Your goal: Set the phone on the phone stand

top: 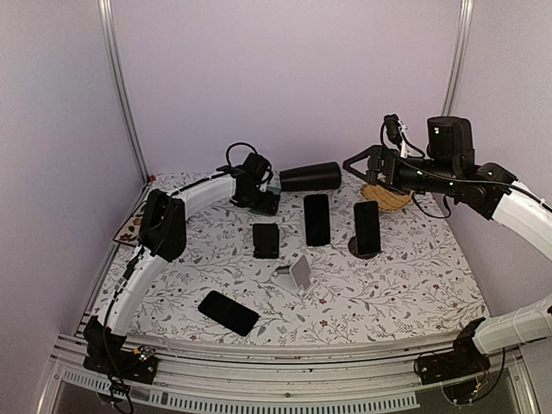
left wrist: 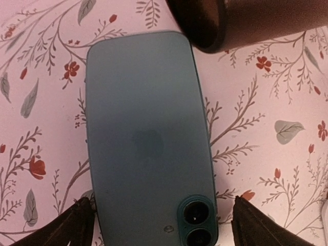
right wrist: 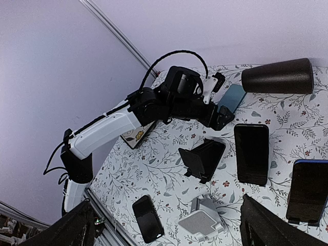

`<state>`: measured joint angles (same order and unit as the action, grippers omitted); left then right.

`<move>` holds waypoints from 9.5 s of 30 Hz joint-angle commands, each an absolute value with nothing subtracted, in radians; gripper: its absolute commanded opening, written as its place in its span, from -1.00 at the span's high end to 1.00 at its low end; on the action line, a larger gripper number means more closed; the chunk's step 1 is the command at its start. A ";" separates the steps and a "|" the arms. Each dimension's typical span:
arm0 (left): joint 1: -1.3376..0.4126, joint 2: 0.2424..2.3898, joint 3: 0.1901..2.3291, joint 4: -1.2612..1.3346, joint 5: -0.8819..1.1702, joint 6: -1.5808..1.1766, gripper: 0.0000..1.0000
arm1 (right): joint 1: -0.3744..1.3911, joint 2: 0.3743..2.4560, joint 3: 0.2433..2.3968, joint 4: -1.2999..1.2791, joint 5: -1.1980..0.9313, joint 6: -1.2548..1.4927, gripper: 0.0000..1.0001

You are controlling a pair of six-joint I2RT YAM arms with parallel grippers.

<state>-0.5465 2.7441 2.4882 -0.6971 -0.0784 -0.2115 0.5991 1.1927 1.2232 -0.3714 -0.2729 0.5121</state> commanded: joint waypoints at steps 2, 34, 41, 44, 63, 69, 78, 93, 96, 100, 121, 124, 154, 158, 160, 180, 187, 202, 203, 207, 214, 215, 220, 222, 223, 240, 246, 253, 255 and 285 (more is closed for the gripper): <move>-0.544 2.835 2.473 -0.827 -0.023 -0.260 -0.65 | 0.599 1.215 1.235 -0.342 -0.293 0.510 -0.98; -0.544 2.660 2.410 -0.732 -0.030 -0.202 -0.92 | 0.598 1.244 1.236 -0.315 -0.330 0.489 -0.98; -0.548 2.787 2.498 -0.750 -0.045 -0.171 -0.93 | 0.598 1.279 1.280 -0.339 -0.340 0.481 -0.98; -0.551 2.814 2.505 -0.753 -0.048 -0.170 -0.93 | 0.598 1.298 1.298 -0.344 -0.347 0.476 -0.98; -0.509 2.642 2.178 -0.797 -0.093 -0.217 -0.08 | 0.598 1.357 1.291 -0.256 -0.400 0.510 -0.98; -0.497 2.469 1.913 -0.739 -0.147 -0.224 -0.07 | 0.598 1.363 1.265 -0.211 -0.427 0.523 -0.98; -0.498 2.251 1.711 -0.597 -0.086 -0.187 -0.27 | 0.597 1.362 1.253 -0.199 -0.450 0.510 -0.98; -0.522 2.674 2.417 -0.802 0.000 -0.042 -0.91 | 0.597 1.334 1.289 -0.282 -0.410 0.490 -0.98; -0.520 2.720 2.449 -0.795 0.019 -0.022 -0.93 | 0.597 1.338 1.303 -0.299 -0.404 0.486 -0.98; -0.520 2.746 2.442 -0.787 0.040 -0.008 -0.93 | 0.598 1.355 1.323 -0.311 -0.406 0.484 -0.98; -0.472 2.526 2.043 -0.820 -0.105 -0.148 -0.27 | 0.597 1.424 1.321 -0.213 -0.459 0.503 -0.98; -0.469 2.424 1.878 -0.773 -0.124 -0.191 -0.28 | 0.597 1.429 1.310 -0.190 -0.472 0.507 -0.98; -0.486 2.184 1.489 -0.696 -0.066 -0.207 -0.34 | 0.599 1.380 1.242 -0.128 -0.510 0.513 -0.98; -0.486 2.121 1.482 -0.669 -0.065 -0.206 -0.28 | 0.602 1.384 1.249 -0.143 -0.506 0.517 -0.98; -0.486 2.084 1.480 -0.653 -0.064 -0.206 -0.27 | 0.610 1.391 1.260 -0.168 -0.495 0.515 -0.98; -0.563 1.741 1.456 -0.592 -0.071 -0.179 -0.26 | 0.712 1.763 1.637 -0.349 -0.491 0.613 -0.98; -0.637 1.646 1.448 -0.549 -0.065 -0.170 -0.26 | 0.725 1.866 1.684 -0.278 -0.539 0.688 -0.86; -0.757 1.597 1.460 -0.478 -0.038 -0.164 -0.26 | 0.731 1.974 1.738 -0.141 -0.538 0.817 -0.37; -0.762 1.594 1.459 -0.475 -0.038 -0.165 -0.26 | 0.730 1.979 1.746 -0.141 -0.537 0.818 -0.32; -0.778 1.587 1.453 -0.464 -0.034 -0.161 -0.26 | 0.730 1.983 1.757 -0.139 -0.531 0.825 -0.10; -0.787 1.575 1.442 -0.448 -0.029 -0.173 -0.27 | 0.731 1.971 1.761 -0.157 -0.528 0.806 0.78; -0.787 1.575 1.442 -0.448 -0.023 -0.177 -0.29 | 0.730 1.967 1.761 -0.163 -0.524 0.799 0.90; -0.788 1.566 1.437 -0.438 0.011 -0.203 -0.78 | 0.731 1.931 1.777 -0.196 -0.502 0.733 0.96; -0.788 1.550 1.427 -0.429 0.034 -0.217 -0.89 | 0.729 1.913 1.787 -0.212 -0.485 0.696 0.96; -0.788 1.542 1.422 -0.425 0.047 -0.222 -0.91 | 0.730 1.902 1.788 -0.217 -0.473 0.668 0.96; -0.604 1.391 1.336 -0.106 0.554 -0.930 -0.79 | 0.886 1.595 1.557 -0.023 0.067 -0.142 0.97; -0.585 1.395 1.279 0.051 0.622 -1.287 -0.65 | 1.004 1.554 1.385 0.200 0.321 -0.535 0.97; -0.590 1.398 1.291 0.012 0.602 -1.386 -0.47 | 1.070 1.558 1.273 0.421 0.490 -0.872 0.97; -0.591 1.405 1.290 -0.006 0.598 -1.388 -0.41 | 1.084 1.560 1.254 0.457 0.508 -0.952 0.97; -0.668 1.519 1.353 -0.079 0.647 -1.348 0.47 | 1.167 1.606 1.118 0.656 0.581 -1.383 0.96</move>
